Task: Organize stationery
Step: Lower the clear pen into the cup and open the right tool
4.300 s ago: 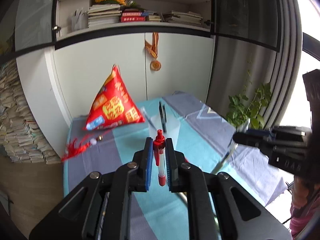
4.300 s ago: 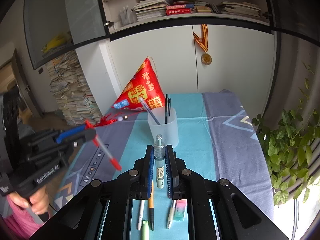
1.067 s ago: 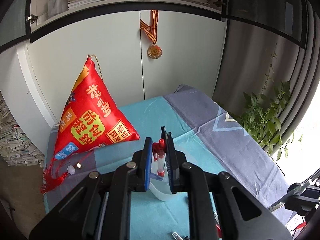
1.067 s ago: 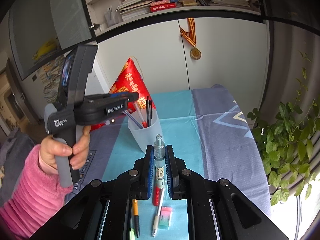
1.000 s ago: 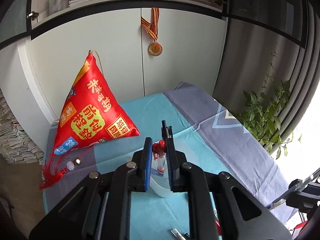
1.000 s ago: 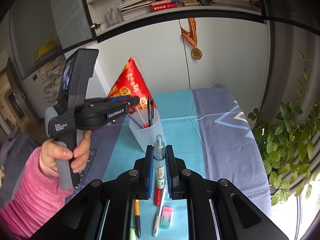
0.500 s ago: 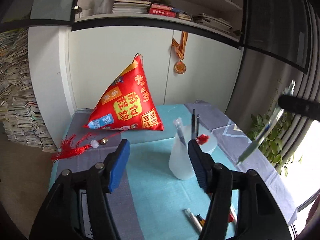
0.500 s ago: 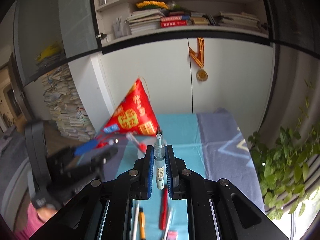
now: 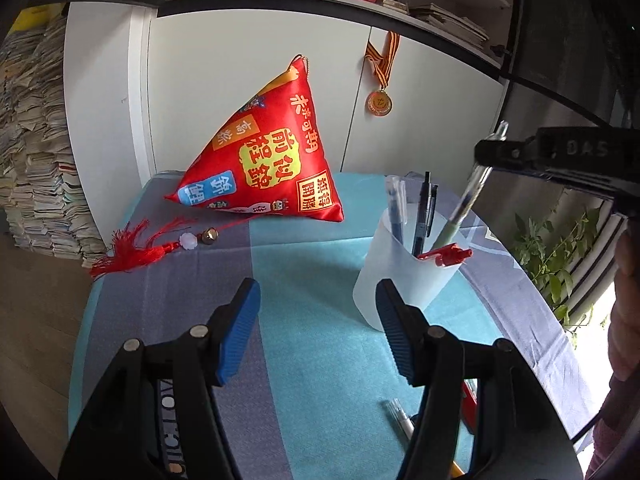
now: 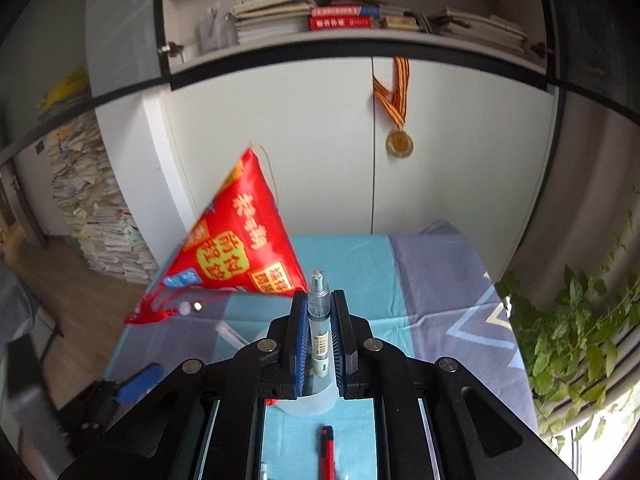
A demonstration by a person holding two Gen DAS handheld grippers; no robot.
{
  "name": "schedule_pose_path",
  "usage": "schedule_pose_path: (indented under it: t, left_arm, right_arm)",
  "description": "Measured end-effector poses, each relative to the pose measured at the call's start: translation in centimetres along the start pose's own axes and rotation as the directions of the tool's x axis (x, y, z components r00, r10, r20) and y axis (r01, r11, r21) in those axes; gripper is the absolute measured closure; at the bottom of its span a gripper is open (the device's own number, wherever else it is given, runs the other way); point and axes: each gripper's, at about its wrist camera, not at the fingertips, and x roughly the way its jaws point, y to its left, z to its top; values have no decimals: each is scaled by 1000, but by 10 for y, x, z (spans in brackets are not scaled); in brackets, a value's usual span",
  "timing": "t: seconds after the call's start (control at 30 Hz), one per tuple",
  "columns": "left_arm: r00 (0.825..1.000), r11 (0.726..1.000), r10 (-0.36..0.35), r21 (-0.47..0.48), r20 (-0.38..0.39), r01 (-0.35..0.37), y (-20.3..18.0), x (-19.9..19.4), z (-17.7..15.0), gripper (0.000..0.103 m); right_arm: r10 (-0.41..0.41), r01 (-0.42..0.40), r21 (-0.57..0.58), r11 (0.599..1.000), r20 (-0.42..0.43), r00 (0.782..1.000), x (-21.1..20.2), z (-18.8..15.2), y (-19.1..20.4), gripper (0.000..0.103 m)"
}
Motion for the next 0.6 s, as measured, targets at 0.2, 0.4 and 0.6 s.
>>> schedule_pose_path:
  t: [0.2, 0.4, 0.6]
  left_arm:
    - [999, 1000, 7, 22, -38, -7, -6, 10, -4, 44]
    - [998, 999, 20, 32, -61, -18, -7, 16, -7, 44]
    - [995, 997, 66, 36, -75, -63, -5, 21, -9, 44]
  right_arm:
    - [38, -33, 40, 999, -115, 993, 35, -14, -8, 91]
    - [60, -48, 75, 996, -156, 986, 41, -18, -18, 91]
    - [60, -51, 81, 995, -108, 992, 11, -27, -31, 80]
